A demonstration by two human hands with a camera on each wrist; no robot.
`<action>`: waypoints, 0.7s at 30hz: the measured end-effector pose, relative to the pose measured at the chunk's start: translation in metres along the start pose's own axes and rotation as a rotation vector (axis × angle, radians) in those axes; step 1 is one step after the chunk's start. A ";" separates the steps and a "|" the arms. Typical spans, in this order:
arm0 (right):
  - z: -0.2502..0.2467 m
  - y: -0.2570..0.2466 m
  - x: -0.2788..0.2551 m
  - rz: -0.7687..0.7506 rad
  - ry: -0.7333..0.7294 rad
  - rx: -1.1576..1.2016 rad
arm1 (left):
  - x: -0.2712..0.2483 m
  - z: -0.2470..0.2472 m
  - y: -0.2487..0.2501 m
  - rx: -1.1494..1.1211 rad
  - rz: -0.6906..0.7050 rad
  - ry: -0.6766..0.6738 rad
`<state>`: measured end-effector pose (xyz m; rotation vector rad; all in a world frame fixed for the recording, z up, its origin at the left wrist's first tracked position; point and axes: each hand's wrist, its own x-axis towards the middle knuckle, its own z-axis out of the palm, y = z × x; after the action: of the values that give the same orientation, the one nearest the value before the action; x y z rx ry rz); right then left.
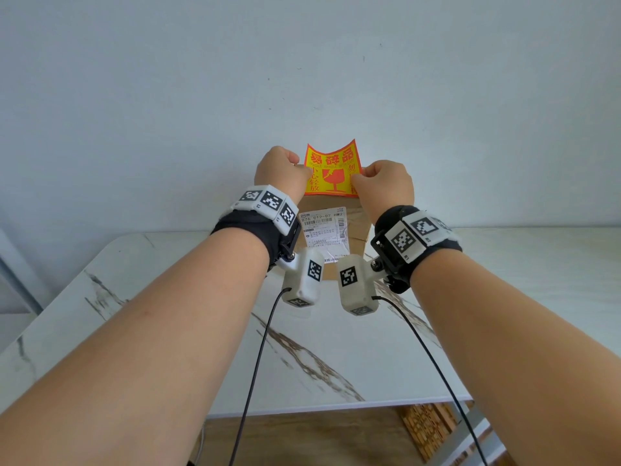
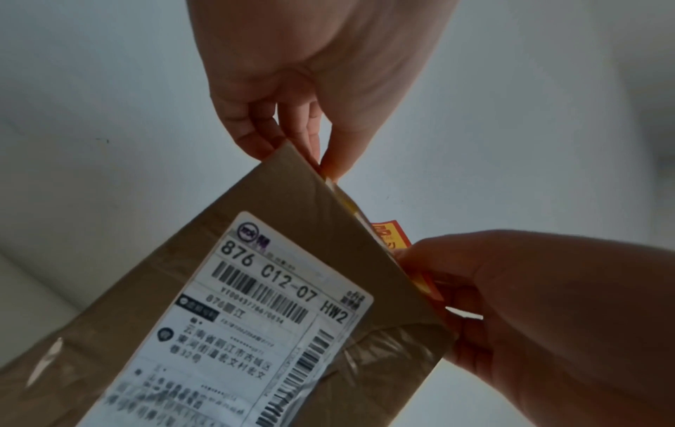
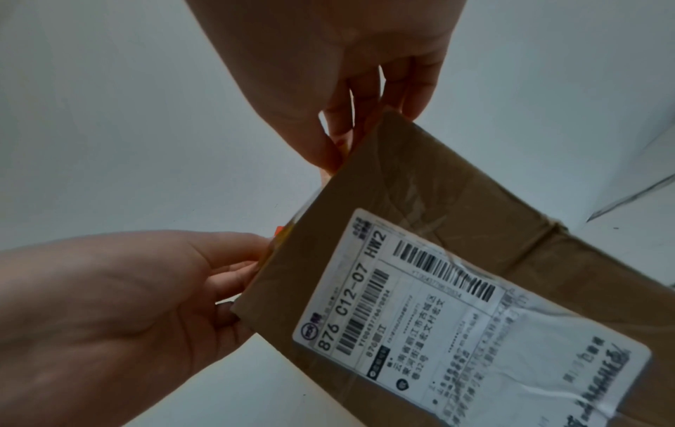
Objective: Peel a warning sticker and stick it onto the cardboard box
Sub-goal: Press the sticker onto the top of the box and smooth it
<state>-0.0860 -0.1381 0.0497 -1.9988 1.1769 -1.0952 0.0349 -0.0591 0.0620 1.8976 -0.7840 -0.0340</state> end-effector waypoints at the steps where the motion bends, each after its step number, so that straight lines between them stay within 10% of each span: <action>1: 0.001 0.000 -0.001 -0.011 0.002 -0.023 | -0.001 0.001 0.000 0.016 0.004 0.014; 21: 0.004 0.007 -0.003 0.015 0.116 -0.039 | -0.011 0.008 -0.008 0.493 0.452 0.110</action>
<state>-0.0859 -0.1388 0.0410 -1.9742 1.2796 -1.2037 0.0273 -0.0579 0.0484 2.1024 -1.2071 0.5869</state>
